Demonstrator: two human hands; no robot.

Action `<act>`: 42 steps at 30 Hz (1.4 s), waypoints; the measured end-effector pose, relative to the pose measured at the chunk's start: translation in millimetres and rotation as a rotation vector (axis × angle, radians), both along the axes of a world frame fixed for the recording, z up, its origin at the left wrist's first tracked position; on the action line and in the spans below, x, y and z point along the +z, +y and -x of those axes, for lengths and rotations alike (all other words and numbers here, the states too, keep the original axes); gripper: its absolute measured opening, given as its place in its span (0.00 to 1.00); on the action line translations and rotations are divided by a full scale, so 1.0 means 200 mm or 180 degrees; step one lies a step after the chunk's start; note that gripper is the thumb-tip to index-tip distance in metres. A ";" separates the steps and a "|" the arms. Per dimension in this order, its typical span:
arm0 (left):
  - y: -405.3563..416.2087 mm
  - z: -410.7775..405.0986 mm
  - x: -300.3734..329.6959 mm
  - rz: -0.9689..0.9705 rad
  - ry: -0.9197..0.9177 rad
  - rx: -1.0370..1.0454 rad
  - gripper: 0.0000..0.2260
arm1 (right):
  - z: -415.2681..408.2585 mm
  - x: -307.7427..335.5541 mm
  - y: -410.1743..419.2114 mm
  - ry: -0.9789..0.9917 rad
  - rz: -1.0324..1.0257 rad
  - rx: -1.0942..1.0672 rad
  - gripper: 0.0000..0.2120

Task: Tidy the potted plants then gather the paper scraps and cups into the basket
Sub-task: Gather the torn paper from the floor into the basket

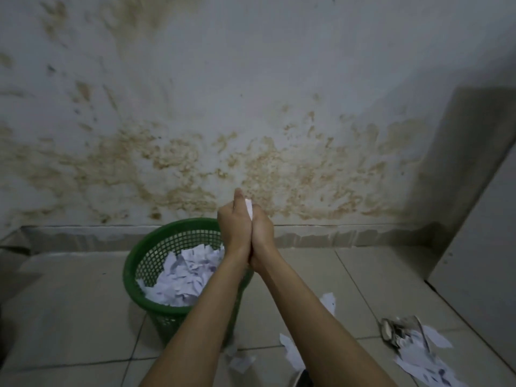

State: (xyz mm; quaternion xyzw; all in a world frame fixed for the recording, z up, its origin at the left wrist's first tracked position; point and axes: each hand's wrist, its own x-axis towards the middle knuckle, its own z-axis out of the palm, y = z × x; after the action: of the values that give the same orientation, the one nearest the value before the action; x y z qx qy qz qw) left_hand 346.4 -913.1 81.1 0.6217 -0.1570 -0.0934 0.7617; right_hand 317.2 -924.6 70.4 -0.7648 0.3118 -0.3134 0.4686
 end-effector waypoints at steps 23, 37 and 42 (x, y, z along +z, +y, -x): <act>0.30 -0.49 -0.51 -0.5978 -0.2559 -0.2752 0.41 | -0.19 -0.32 0.10 0.3674 0.1913 0.1500 0.28; 0.46 -0.43 -0.37 -0.5076 -0.2228 -0.1992 0.38 | 0.11 -0.19 0.08 0.2712 0.1376 0.0938 0.23; 0.54 -0.38 -0.46 -0.4542 -0.2363 -0.1448 0.31 | 0.18 -0.27 0.06 0.2824 0.1791 0.0976 0.28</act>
State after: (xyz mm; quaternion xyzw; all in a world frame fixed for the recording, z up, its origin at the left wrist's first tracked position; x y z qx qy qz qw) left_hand 422.7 -805.4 -9.9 0.8983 -0.4226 -0.1110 0.0465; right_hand 281.6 -911.8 16.2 -0.9561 0.2686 0.0398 0.1098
